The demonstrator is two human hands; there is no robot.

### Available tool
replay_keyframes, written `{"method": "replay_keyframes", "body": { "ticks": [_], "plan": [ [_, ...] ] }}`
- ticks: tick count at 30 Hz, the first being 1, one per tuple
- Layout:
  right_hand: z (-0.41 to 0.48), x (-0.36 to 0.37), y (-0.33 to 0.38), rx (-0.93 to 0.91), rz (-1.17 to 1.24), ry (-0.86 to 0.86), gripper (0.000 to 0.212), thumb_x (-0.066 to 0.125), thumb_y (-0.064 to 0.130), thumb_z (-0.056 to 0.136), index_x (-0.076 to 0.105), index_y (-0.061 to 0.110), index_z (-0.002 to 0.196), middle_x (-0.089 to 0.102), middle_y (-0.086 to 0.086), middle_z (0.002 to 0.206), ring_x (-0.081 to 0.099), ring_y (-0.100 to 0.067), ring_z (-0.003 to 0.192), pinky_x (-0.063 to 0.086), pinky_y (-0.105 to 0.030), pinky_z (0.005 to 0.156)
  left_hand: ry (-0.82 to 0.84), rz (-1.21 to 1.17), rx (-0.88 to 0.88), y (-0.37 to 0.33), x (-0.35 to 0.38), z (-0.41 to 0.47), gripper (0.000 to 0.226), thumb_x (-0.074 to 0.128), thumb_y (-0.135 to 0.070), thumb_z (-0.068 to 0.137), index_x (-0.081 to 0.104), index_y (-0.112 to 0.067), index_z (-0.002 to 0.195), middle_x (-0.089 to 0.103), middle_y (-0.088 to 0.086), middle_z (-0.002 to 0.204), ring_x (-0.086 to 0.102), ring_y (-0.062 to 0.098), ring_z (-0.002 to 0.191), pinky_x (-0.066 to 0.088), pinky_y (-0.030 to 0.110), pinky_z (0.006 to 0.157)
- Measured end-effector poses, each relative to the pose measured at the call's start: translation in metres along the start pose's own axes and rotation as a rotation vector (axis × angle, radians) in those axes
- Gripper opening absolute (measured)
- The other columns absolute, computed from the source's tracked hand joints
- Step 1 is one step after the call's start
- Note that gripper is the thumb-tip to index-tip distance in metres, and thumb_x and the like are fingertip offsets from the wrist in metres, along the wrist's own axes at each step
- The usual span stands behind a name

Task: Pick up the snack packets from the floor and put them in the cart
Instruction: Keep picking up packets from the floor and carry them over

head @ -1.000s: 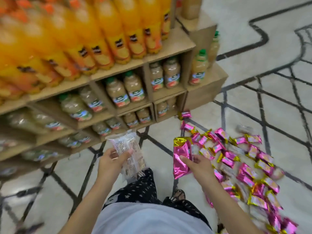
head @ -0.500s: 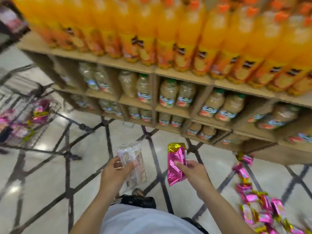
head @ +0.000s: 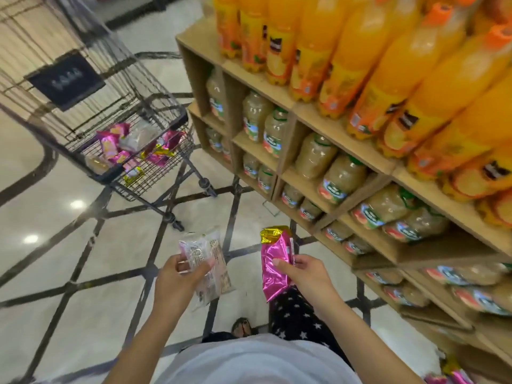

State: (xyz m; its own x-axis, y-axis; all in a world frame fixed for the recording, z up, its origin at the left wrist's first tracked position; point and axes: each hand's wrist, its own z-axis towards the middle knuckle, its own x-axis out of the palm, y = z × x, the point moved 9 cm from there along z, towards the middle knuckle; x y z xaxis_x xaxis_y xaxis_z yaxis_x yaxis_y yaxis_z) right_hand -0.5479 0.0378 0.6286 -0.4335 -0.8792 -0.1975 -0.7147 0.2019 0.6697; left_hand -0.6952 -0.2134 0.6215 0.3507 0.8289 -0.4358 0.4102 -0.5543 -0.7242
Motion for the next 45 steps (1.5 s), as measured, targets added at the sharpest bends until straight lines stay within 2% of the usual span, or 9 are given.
{"method": "replay_keyframes", "body": {
  "ticks": [11, 16, 21, 25, 29, 34, 38, 41, 45],
  "plan": [
    [0.148, 0.034, 0.166, -0.091, -0.250, 0.247, 0.032, 0.078, 0.038, 0.079, 0.070, 0.012, 0.096, 0.075, -0.002, 0.084, 0.071, -0.017, 0.076, 0.054, -0.028, 0.069, -0.350, -0.204, -0.128, -0.066, -0.028, 0.059, 0.033, 0.079, -0.025, 0.080, 0.063, -0.012, 0.105, 0.063, -0.005, 0.088, 0.059, 0.005, 0.077, 0.044, 0.020, 0.060],
    [0.183, 0.063, 0.245, -0.199, -0.350, 0.387, 0.026, 0.078, 0.034, 0.080, 0.070, 0.011, 0.084, 0.072, 0.000, 0.072, 0.065, -0.012, 0.063, 0.044, -0.021, 0.058, -0.420, -0.393, -0.090, -0.121, -0.032, 0.075, 0.019, 0.078, -0.014, 0.080, 0.065, -0.025, 0.089, 0.070, -0.012, 0.082, 0.066, 0.004, 0.076, 0.049, 0.019, 0.065],
    [0.208, 0.099, 0.287, -0.218, -0.372, 0.461, 0.024, 0.076, 0.029, 0.083, 0.070, 0.007, 0.089, 0.073, -0.006, 0.080, 0.065, -0.010, 0.064, 0.044, -0.011, 0.052, -0.464, -0.495, -0.168, -0.132, -0.040, 0.089, 0.021, 0.082, -0.024, 0.077, 0.069, -0.023, 0.093, 0.074, -0.006, 0.085, 0.069, 0.012, 0.084, 0.056, 0.038, 0.081],
    [0.230, 0.139, 0.315, -0.218, -0.386, 0.485, 0.016, 0.075, 0.026, 0.084, 0.068, 0.012, 0.081, 0.069, 0.001, 0.070, 0.062, 0.001, 0.052, 0.041, -0.007, 0.047, -0.464, -0.527, -0.208, -0.130, -0.064, 0.121, 0.016, 0.081, -0.025, 0.078, 0.070, -0.024, 0.089, 0.073, -0.006, 0.083, 0.069, 0.013, 0.085, 0.055, 0.027, 0.069],
    [0.254, 0.190, 0.355, -0.216, -0.362, 0.478, 0.023, 0.076, 0.031, 0.082, 0.072, 0.011, 0.091, 0.076, -0.002, 0.078, 0.072, -0.015, 0.073, 0.052, -0.022, 0.068, -0.465, -0.504, -0.220, -0.134, -0.109, 0.174, 0.036, 0.085, -0.039, 0.072, 0.068, -0.022, 0.100, 0.072, -0.003, 0.097, 0.069, 0.016, 0.091, 0.058, 0.040, 0.076],
    [0.282, 0.268, 0.412, -0.216, -0.411, 0.470, 0.021, 0.072, 0.030, 0.086, 0.067, 0.009, 0.086, 0.072, -0.005, 0.076, 0.064, -0.001, 0.053, 0.041, -0.007, 0.044, -0.500, -0.434, -0.204, -0.147, -0.180, 0.259, 0.042, 0.083, -0.046, 0.071, 0.061, -0.022, 0.097, 0.064, -0.006, 0.100, 0.062, 0.014, 0.092, 0.049, 0.032, 0.076],
    [0.308, 0.324, 0.438, -0.202, -0.472, 0.424, 0.025, 0.074, 0.033, 0.084, 0.062, 0.012, 0.080, 0.068, -0.003, 0.070, 0.062, -0.004, 0.054, 0.039, -0.007, 0.040, -0.478, -0.251, -0.190, -0.165, -0.226, 0.326, 0.054, 0.080, -0.040, 0.077, 0.056, -0.016, 0.119, 0.058, -0.006, 0.099, 0.053, -0.003, 0.079, 0.038, 0.010, 0.059],
    [0.326, 0.354, 0.450, -0.231, -0.514, 0.379, 0.029, 0.074, 0.032, 0.084, 0.057, 0.014, 0.069, 0.055, 0.006, 0.055, 0.054, -0.006, 0.048, 0.032, -0.007, 0.036, -0.418, -0.159, -0.141, -0.178, -0.245, 0.367, 0.042, 0.078, -0.039, 0.080, 0.056, -0.020, 0.110, 0.059, -0.016, 0.093, 0.053, -0.009, 0.079, 0.037, 0.005, 0.056],
    [0.342, 0.379, 0.454, -0.207, -0.578, 0.331, 0.030, 0.071, 0.040, 0.085, 0.061, 0.015, 0.098, 0.062, 0.005, 0.084, 0.059, -0.015, 0.083, 0.043, -0.008, 0.062, -0.277, 0.006, 0.006, -0.202, -0.250, 0.406, 0.051, 0.069, -0.043, 0.086, 0.048, -0.029, 0.130, 0.050, -0.022, 0.118, 0.052, 0.002, 0.109, 0.039, 0.014, 0.085]
  ]
}}
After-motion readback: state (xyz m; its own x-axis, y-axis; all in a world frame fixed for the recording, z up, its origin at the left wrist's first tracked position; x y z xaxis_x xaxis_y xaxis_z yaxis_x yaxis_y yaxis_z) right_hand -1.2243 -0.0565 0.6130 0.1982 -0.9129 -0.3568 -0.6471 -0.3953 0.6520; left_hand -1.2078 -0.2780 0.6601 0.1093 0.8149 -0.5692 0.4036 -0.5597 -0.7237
